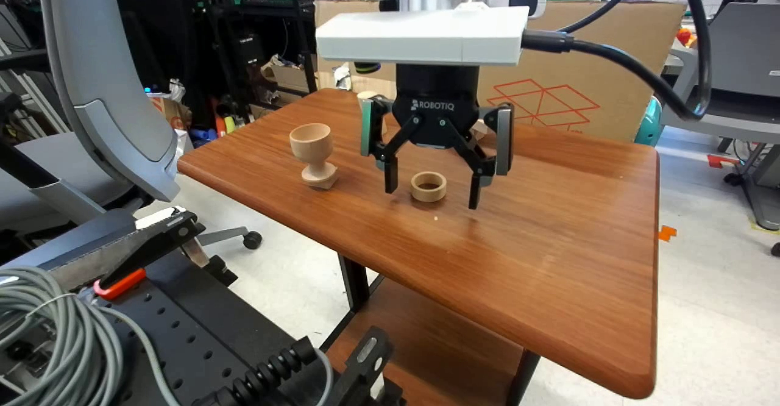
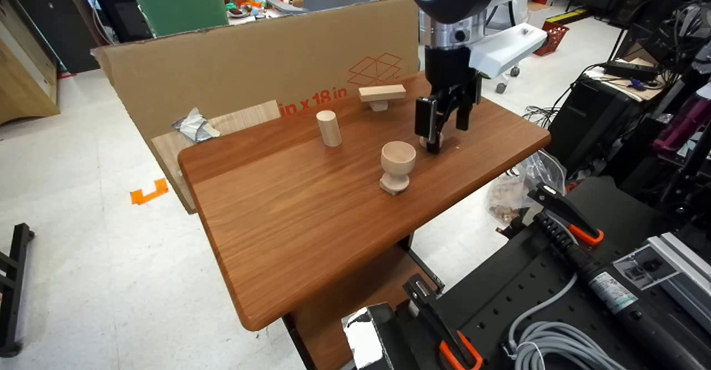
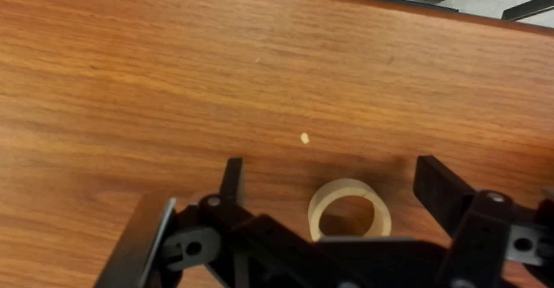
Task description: Take the wooden ring and put it on the wooden goblet
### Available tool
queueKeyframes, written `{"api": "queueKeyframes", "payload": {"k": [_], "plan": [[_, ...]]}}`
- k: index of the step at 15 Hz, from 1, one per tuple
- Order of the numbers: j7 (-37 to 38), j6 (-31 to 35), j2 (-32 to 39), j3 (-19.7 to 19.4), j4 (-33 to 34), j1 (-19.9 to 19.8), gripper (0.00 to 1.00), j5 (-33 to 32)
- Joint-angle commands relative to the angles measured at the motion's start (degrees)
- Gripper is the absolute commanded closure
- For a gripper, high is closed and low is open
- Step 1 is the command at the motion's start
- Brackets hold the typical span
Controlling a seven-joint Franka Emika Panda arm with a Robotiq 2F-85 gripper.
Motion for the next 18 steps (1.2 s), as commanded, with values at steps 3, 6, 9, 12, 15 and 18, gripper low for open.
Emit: {"api": "queueKeyframes", "payload": {"k": [3,6,9,12,15,18], "plan": [[-0.26,-0.63,2.27,0.49,2.79,0.41,0.25,-1.11],[-1.12,-0.53,1.91,1.39,2.68,0.17,0.44,-0.53],[-1.85,-0.10,1.39,1.85,2.52,0.13,0.66,-0.59],[-2.38,-0.28,0.69,2.22,2.56,0.07,0.80,-0.28],[-1.86,0.28,-1.26,2.81,1.26,-0.04,0.80,0.58],[-2.74,-1.55,-6.27,4.64,-1.49,-1.11,0.80,3.93]]}}
